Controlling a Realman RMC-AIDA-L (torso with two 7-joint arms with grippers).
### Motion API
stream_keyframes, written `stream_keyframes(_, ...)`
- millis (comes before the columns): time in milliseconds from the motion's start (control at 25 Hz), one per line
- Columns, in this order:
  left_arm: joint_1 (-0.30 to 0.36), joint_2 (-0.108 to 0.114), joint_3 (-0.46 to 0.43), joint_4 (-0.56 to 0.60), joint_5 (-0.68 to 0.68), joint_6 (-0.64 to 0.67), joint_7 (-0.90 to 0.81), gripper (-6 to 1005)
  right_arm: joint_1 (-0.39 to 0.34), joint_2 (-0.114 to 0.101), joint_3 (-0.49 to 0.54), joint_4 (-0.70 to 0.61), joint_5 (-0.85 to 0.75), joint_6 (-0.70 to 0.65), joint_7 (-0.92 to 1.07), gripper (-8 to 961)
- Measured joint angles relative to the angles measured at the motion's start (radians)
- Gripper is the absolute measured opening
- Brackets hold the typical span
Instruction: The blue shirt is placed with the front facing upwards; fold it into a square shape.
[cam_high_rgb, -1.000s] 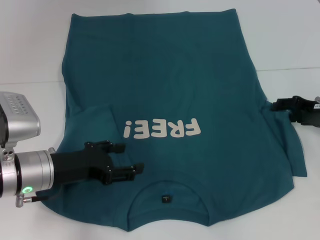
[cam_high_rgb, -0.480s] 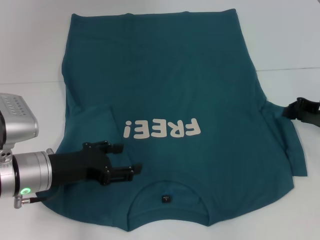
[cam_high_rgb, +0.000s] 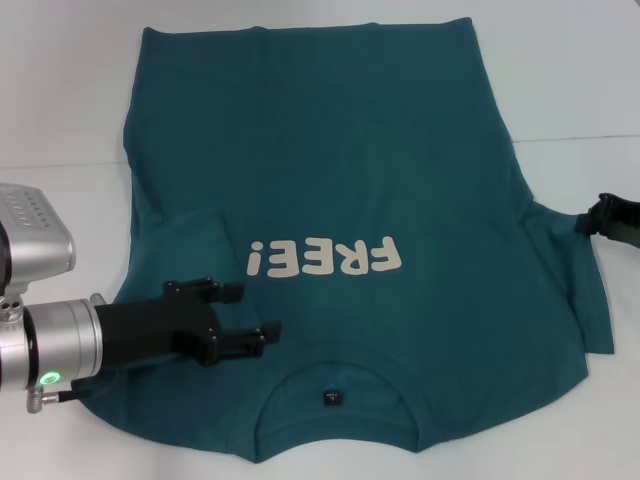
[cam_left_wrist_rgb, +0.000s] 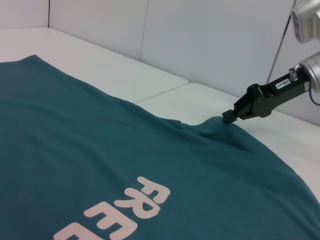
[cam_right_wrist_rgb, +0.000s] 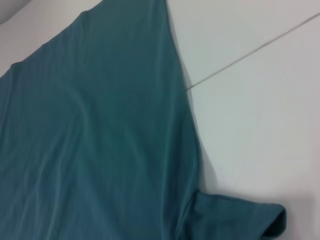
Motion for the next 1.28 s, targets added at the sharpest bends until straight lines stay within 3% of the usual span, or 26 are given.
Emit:
stream_keyframes(640,-0.005,0.002,0.0,0.002,0.0,-0.003,-0.004,813,-0.054,-0.007,0.008,-0.09,0.002,-0.054,0.004,3)
stream_keyframes(1280,-0.004,0.003,0.0,0.005,0.009,0.004,-0.008,813,-0.059,-0.056,0.024,-0.198,0.005,-0.174,0.035,2)
